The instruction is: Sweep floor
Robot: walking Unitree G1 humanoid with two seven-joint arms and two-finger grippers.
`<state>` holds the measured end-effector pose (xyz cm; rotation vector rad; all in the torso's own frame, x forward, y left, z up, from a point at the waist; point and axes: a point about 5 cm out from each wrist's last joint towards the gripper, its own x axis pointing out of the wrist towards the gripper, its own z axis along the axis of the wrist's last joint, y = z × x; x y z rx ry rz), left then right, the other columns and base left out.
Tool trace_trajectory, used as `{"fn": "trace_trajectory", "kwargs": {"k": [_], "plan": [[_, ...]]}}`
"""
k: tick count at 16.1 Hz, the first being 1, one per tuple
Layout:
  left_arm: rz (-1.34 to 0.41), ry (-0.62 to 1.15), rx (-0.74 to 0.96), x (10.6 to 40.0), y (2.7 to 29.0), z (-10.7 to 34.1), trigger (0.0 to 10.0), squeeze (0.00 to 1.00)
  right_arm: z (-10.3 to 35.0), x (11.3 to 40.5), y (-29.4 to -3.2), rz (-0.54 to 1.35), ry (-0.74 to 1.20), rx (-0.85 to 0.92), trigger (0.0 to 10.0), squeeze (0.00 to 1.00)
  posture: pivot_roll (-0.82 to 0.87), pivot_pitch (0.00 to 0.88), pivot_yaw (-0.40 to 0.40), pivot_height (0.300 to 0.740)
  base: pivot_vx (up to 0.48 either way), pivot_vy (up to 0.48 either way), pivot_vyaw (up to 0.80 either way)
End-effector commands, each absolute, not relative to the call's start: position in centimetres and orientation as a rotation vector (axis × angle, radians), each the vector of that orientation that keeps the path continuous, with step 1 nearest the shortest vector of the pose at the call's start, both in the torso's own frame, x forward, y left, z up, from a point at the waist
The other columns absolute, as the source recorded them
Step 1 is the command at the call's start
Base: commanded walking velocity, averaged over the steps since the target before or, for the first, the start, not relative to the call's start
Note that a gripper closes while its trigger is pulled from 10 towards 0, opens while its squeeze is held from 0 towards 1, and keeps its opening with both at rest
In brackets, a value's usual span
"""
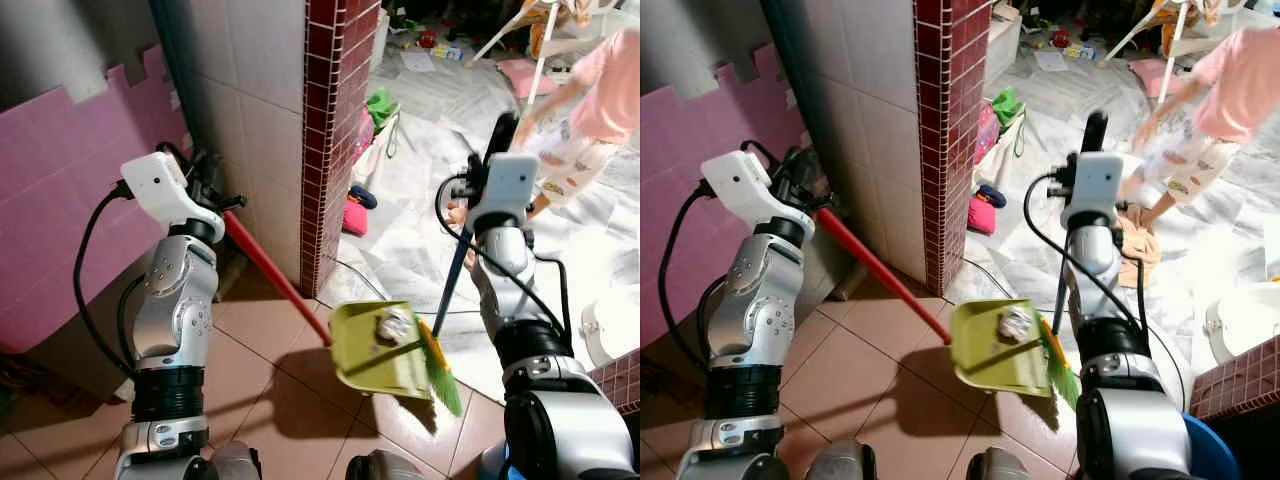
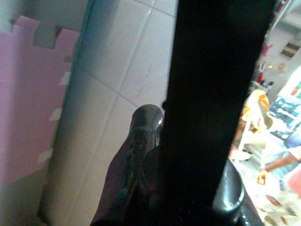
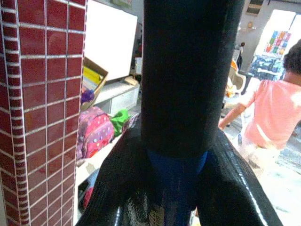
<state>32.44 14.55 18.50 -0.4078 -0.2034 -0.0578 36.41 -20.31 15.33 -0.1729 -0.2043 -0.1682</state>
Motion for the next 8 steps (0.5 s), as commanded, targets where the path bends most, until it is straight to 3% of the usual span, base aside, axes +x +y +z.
{"fn": "trace_trajectory", "kwargs": {"k": [1, 6, 8], "plan": [[-0.080, -0.299, -0.445, 32.3, 14.7, 20.9, 10.0, 0.00, 15.1, 36.1, -20.8, -0.179, -0.201, -0.168, 10.0, 0.00, -0.02, 0.000, -0.064, 0.740, 0.000, 0.000, 0.00], [-0.030, -0.471, -0.555, 32.2, 16.0, 24.1, 10.0, 0.00, 11.4, 34.4, -19.4, -0.130, -0.086, -0.100, 10.0, 0.00, -0.02, 0.000, -0.112, 0.740, 0.000, 0.000, 0.00], [0.042, -0.512, -0.526, 32.2, 16.9, 24.6, 10.0, 0.00, 11.1, 34.3, -19.1, -0.112, -0.073, -0.106, 10.0, 0.00, -0.03, 0.000, -0.123, 0.740, 0.000, 0.000, 0.00]]}}
